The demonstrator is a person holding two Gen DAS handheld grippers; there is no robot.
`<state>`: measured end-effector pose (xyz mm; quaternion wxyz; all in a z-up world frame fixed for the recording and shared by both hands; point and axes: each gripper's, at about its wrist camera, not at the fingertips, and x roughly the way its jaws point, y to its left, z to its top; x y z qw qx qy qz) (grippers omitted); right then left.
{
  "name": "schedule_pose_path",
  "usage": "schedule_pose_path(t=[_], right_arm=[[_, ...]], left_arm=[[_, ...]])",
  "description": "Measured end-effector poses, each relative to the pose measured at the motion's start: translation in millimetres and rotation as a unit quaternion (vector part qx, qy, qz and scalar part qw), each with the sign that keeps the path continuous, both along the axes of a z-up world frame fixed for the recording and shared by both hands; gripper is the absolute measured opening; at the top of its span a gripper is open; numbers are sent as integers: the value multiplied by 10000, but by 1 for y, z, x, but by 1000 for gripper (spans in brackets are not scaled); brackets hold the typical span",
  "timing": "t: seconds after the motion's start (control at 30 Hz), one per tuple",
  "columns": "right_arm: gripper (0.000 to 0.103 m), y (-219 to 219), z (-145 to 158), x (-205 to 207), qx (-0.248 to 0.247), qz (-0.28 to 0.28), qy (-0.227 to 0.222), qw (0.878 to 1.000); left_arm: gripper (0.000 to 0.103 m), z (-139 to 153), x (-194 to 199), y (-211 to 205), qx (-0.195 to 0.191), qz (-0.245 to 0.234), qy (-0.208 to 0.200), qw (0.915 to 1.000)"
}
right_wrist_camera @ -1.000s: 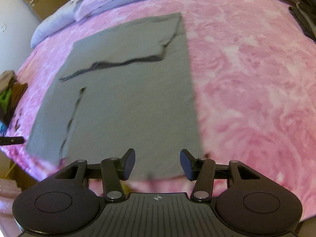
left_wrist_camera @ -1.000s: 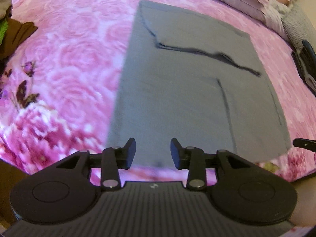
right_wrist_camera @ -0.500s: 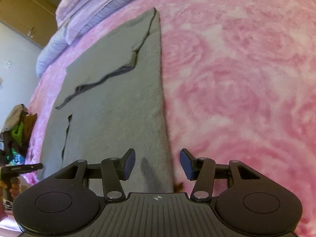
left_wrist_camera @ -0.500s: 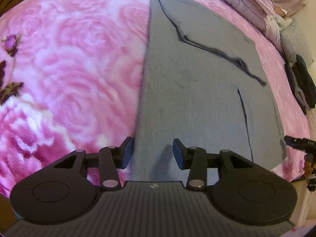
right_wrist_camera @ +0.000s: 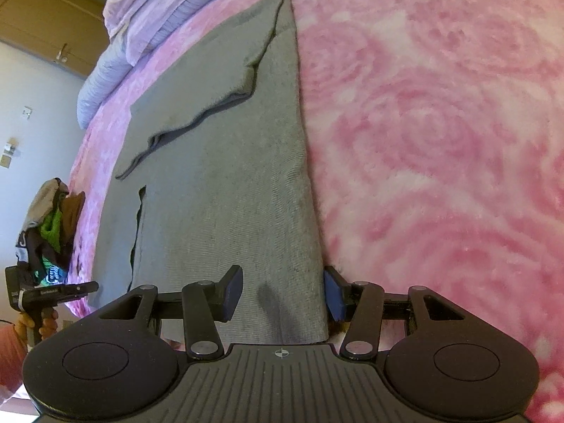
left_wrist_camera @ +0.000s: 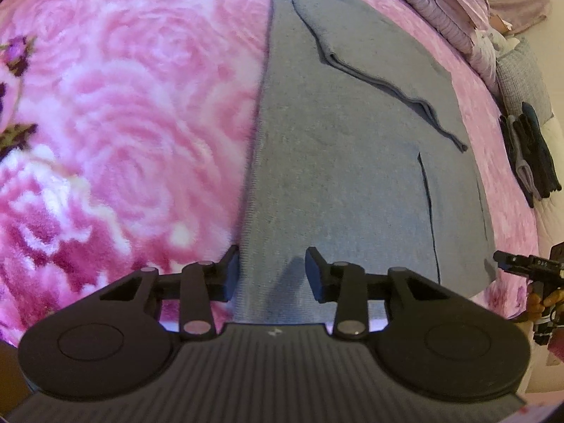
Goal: Organize objects
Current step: 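Move both open grippers back along the skirt to its hem, then grasp the skirt hem with both grippers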
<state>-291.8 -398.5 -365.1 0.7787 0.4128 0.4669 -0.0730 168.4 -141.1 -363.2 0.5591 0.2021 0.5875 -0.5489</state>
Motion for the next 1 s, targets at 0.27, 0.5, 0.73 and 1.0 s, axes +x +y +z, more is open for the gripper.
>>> schedule_pose_path(t=[0.27, 0.5, 0.73, 1.0], right_arm=[[47, -28, 21, 19, -456, -345, 347, 9978], [47, -54, 35, 93, -512, -331, -400, 9973], [47, -79, -7, 172, 171, -760, -515, 9956], [20, -90, -2, 207, -1019, 158, 161, 9945]], left_arm=[[34, 17, 22, -15, 224, -192, -277, 9992], [35, 43, 48, -95, -652, -29, -86, 9978], [38, -8, 23, -201, -799, -107, 598, 9950], [23, -15, 39, -222, -696, -490, -193, 9962]])
